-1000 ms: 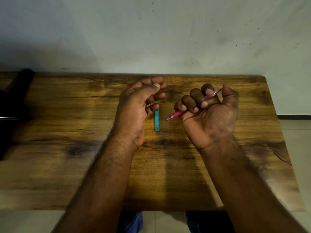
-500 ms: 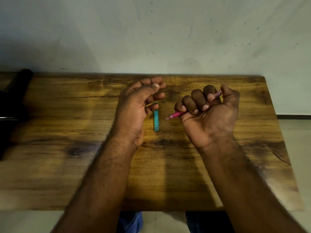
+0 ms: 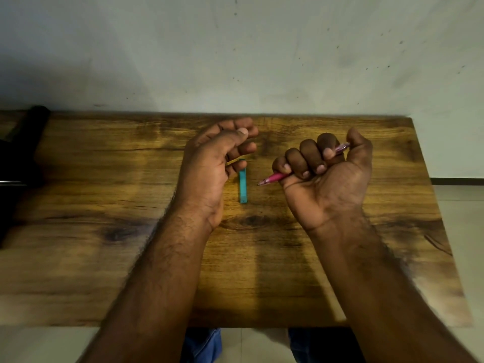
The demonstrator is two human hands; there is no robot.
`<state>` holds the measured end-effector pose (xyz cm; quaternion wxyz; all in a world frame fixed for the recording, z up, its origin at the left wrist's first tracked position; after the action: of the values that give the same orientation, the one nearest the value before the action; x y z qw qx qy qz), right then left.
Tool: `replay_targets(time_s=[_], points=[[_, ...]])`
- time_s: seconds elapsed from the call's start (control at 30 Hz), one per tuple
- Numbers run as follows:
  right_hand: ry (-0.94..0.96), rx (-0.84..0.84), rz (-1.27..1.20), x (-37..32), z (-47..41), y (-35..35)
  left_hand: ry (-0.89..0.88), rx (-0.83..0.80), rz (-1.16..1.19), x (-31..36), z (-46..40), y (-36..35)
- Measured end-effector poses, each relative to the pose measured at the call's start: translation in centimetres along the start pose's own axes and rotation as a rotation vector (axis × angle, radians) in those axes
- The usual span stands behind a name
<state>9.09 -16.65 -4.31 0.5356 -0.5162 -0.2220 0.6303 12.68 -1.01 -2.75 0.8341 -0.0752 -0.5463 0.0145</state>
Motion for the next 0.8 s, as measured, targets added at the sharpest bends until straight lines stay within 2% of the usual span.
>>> replay_targets(time_s=[0.8], points=[[-0.013, 0.036, 0.028, 0.11, 0.09, 0.38, 0.010, -0.001, 0.010, -0.01, 0.09, -0.06]])
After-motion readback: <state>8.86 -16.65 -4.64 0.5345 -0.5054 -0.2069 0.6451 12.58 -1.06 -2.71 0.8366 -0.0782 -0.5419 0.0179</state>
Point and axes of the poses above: each hand's wrist, its own z-axis away from the middle knuckle, its own y-axis out of the back of the hand, x = y × z, the point moved 10 cm from there along -z, towards the middle knuckle, and after that the axes turned 4 degrees about y, right-handed, at the moved point
